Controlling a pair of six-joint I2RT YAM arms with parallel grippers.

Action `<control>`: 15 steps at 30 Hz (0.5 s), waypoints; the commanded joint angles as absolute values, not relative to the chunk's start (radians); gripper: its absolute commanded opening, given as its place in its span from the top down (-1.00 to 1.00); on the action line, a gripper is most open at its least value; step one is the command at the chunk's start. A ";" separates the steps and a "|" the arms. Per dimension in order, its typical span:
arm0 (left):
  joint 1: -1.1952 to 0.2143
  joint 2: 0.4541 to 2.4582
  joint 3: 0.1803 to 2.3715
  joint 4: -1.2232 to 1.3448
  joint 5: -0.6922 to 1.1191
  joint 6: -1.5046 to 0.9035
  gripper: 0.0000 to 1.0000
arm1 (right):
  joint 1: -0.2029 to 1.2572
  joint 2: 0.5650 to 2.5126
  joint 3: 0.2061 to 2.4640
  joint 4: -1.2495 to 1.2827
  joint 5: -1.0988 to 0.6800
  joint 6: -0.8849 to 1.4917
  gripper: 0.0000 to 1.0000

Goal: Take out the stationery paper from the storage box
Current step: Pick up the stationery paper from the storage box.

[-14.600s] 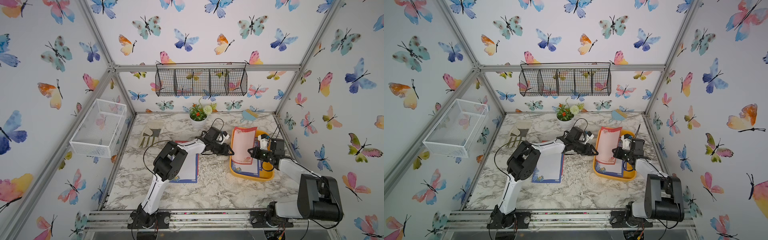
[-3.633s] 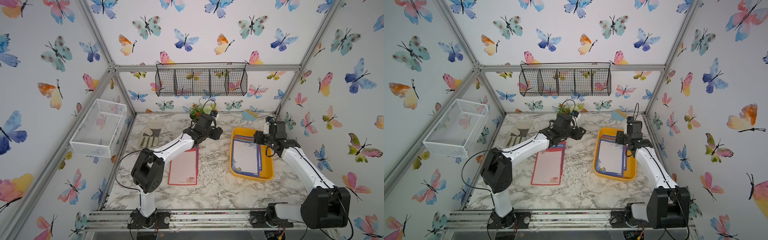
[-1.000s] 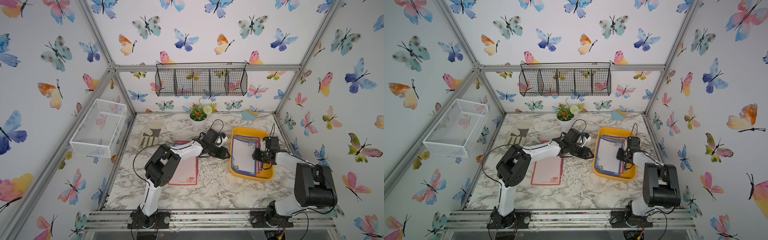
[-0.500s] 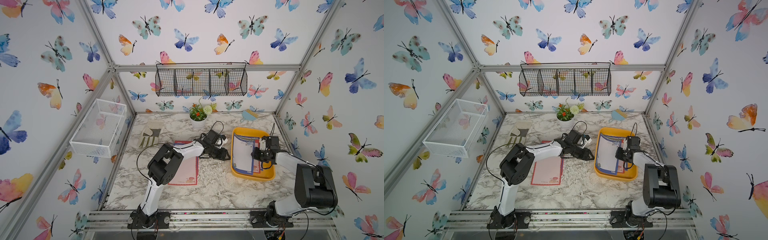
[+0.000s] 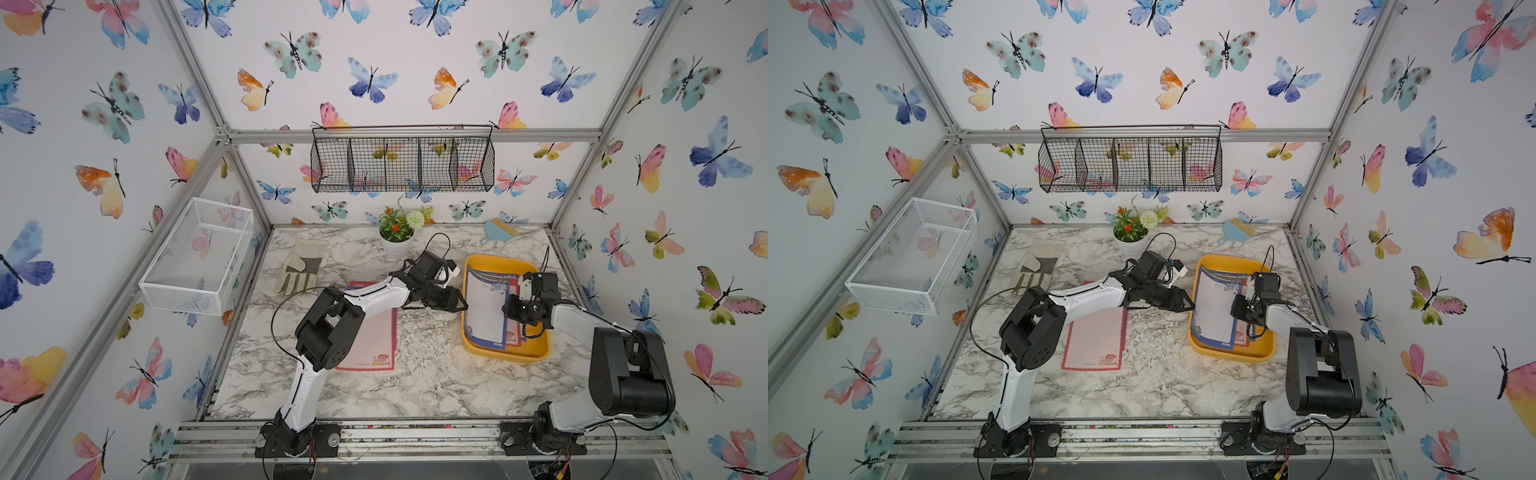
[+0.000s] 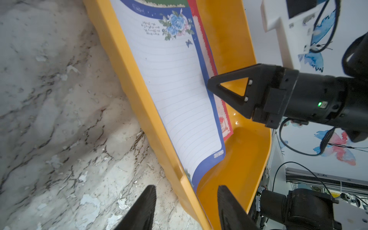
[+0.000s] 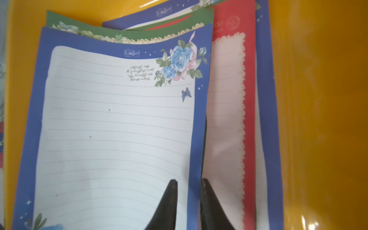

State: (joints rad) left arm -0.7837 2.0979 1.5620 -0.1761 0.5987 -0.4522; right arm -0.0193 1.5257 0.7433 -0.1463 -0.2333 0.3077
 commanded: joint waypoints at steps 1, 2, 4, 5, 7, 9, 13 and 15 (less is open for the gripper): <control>-0.782 2.131 1.599 -0.175 0.631 -0.471 -0.06 | -0.023 1.509 0.762 -0.153 -0.245 0.295 0.53; -0.784 2.139 1.603 -0.176 0.633 -0.475 -0.07 | -0.023 1.511 0.762 -0.152 -0.249 0.295 0.53; -0.785 2.154 1.608 -0.175 0.638 -0.477 -0.05 | -0.023 1.511 0.762 -0.150 -0.254 0.295 0.53; -0.785 2.162 1.609 -0.176 0.640 -0.478 -0.04 | -0.023 1.512 0.764 -0.151 -0.256 0.295 0.54; -0.785 2.171 1.611 -0.179 0.642 -0.477 -0.02 | -0.023 1.510 0.764 -0.150 -0.261 0.295 0.54; -0.784 2.182 1.618 -0.189 0.640 -0.474 0.01 | -0.023 1.507 0.763 -0.149 -0.260 0.295 0.54; -0.786 2.198 1.629 -0.201 0.641 -0.466 0.10 | -0.023 1.499 0.761 -0.148 -0.270 0.293 0.54; -0.787 2.204 1.628 -0.202 0.643 -0.466 0.16 | -0.023 1.494 0.761 -0.149 -0.278 0.293 0.54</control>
State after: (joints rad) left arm -0.7837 2.1868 1.6066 -0.1886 0.6167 -0.4751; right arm -0.0193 1.5211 0.7433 -0.1463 -0.2508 0.3027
